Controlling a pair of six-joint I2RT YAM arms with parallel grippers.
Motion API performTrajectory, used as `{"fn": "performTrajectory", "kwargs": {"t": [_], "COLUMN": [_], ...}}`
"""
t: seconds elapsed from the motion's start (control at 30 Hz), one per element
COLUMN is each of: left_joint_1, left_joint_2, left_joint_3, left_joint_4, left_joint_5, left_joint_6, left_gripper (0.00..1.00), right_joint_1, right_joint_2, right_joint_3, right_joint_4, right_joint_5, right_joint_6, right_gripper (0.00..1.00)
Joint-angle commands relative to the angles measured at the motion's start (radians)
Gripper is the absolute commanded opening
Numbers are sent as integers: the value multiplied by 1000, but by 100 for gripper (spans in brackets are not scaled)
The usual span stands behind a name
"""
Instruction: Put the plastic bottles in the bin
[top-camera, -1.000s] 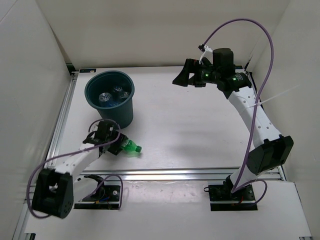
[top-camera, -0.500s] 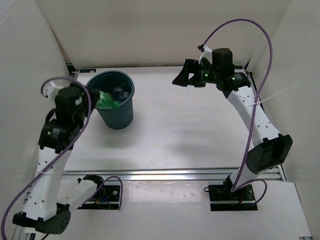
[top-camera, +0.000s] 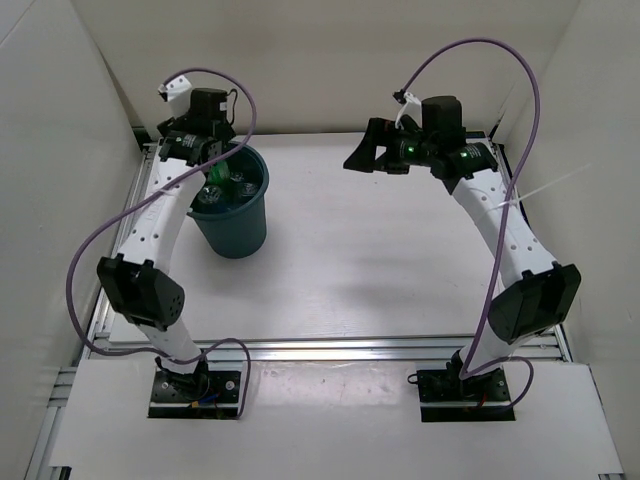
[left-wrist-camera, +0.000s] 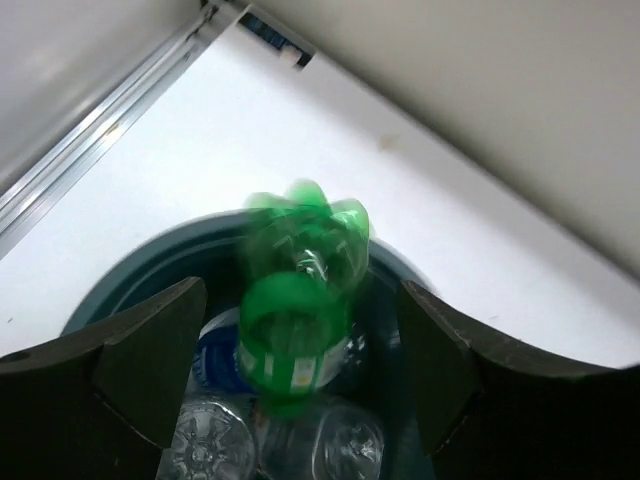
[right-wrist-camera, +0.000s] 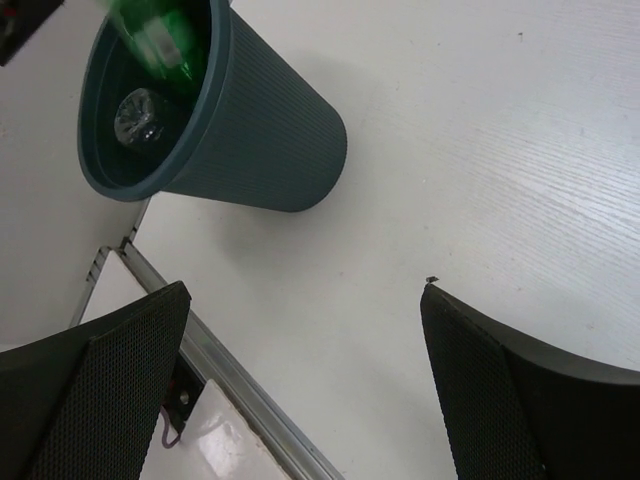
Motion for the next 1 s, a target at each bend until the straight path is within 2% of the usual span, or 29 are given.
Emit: {"fn": "performTrajectory", "kwargs": {"t": [0.0,0.1,0.17,0.27,0.4,0.43,0.53,0.67,0.77,0.87,0.9,0.97], "left_joint_1": [5,-6,-17,-17,-17,-17,-8,-8,-8,-8,-8,-8], "left_joint_2": [-93,-190,-263,-444,-693,-778,-891,-925,-902,-874,-861,-845], "left_joint_3": [-19,-88,-169,-292,-600,-647,-765,-816,-825,-874,-895,-964], "left_joint_4": [-5,-5,-5,-5,-19,-33,-153,-344,-459,-478,-478,-439], "left_joint_5": [-53,-114,-160,-173,-88,-76,-67,-111,-211,-356,-393,-525], "left_joint_6": [20,20,20,11,-3,-47,-139,-296,-344,-387,-419,-460], "left_gripper": [89,100,100,100,100,100,100,100,100,100,100,100], "right_joint_1": [-3,-3,-3,-29,-41,-41,-41,-41,-41,-41,-41,-41], "right_joint_2": [-82,-105,-126,-126,-135,-135,-135,-99,-74,-4,54,101], "right_joint_3": [-17,-48,-48,-57,-66,-66,-66,-31,24,93,172,240], "right_joint_4": [15,5,-8,-22,-31,-31,-31,-54,-93,-163,-242,-298], "right_joint_5": [37,80,132,105,91,91,91,58,27,5,5,-19], "right_joint_6": [-35,-57,-57,-48,-57,-57,-68,-68,-57,-42,-28,-28], "right_gripper": [100,100,100,100,100,100,100,100,100,100,100,100]}}
